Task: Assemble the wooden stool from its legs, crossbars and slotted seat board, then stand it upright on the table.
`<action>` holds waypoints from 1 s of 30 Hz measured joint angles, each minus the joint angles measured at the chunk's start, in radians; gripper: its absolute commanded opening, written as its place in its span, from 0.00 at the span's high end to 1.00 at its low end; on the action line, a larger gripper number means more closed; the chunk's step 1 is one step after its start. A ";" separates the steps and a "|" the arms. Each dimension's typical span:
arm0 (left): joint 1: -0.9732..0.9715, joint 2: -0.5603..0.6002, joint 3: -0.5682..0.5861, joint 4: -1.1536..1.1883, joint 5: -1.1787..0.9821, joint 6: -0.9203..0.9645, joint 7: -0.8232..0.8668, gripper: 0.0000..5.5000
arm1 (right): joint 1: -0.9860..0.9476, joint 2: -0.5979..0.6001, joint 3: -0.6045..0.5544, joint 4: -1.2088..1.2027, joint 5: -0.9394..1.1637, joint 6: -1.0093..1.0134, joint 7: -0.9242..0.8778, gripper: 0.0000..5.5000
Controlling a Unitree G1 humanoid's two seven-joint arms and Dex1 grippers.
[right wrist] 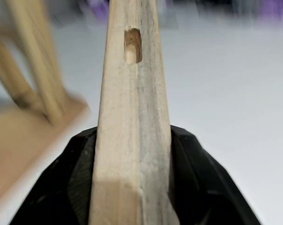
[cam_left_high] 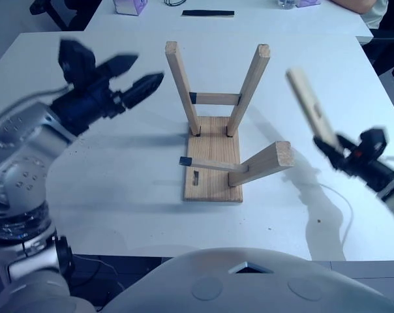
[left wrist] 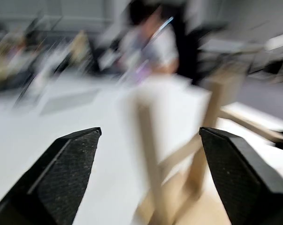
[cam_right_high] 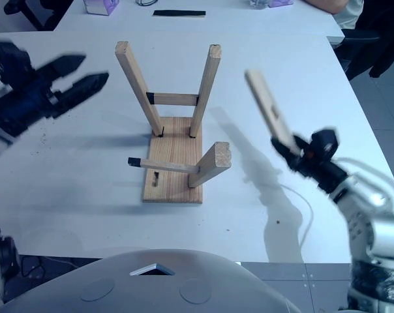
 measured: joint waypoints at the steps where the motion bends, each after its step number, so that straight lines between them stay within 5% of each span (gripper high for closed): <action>1: -0.024 -0.001 -0.003 -0.003 -0.023 0.005 0.001 0.44 | -0.028 -0.013 -0.012 -0.017 0.050 0.011 0.006 0.63; 9: -0.264 -0.029 -0.153 -0.006 -0.257 0.073 -0.003 0.45 | -0.402 -0.268 -0.015 -0.031 0.601 0.212 0.201 0.63; 15: -0.290 -0.043 -0.187 0.016 -0.326 0.076 -0.087 0.39 | -0.625 -0.279 0.218 0.071 0.535 0.252 0.331 0.63; 21: -0.340 -0.092 -0.192 0.056 -0.375 0.055 -0.043 0.22 | -0.673 -0.259 0.265 0.106 0.484 0.256 0.391 0.63; 27: -0.346 -0.090 -0.214 0.040 -0.319 0.032 -0.050 0.22 | -0.682 -0.248 0.294 0.132 0.442 0.260 0.422 0.63; 30: -0.334 -0.086 -0.265 0.030 -0.244 0.032 -0.072 0.30 | -0.701 -0.246 0.305 0.136 0.415 0.259 0.443 0.63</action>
